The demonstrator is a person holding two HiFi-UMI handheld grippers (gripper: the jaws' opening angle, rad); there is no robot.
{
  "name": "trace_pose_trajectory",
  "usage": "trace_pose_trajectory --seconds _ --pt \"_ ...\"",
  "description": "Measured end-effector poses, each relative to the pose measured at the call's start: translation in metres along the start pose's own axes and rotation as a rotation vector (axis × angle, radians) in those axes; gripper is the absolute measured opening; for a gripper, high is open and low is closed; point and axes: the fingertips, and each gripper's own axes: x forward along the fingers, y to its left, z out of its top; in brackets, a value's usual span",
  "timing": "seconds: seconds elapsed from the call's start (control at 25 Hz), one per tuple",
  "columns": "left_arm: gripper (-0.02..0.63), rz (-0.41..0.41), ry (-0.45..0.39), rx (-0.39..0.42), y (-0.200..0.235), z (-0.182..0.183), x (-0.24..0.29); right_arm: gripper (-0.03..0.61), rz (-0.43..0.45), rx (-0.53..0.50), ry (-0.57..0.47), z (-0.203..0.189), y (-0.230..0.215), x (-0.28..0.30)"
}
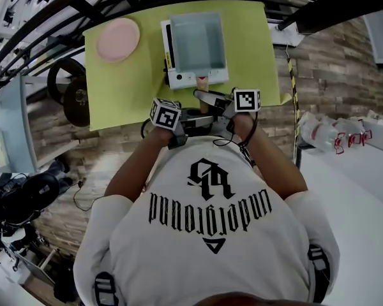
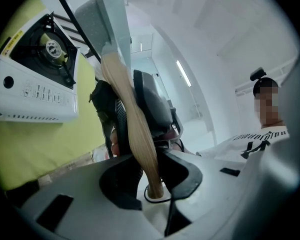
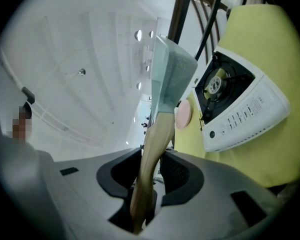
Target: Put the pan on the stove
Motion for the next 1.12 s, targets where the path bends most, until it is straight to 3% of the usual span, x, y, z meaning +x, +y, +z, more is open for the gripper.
trace_pose_trajectory --seconds 0.44,1.12 --pt "0.091 0.038 -0.026 -0.077 0.065 0.041 0.011 0.121 -0.012 0.067 0.062 0.043 -0.065 0.01" --pt "0.091 0.06 -0.018 -0.177 0.134 0.059 0.009 0.124 -0.027 0.144 0.098 0.065 -0.135 0.028"
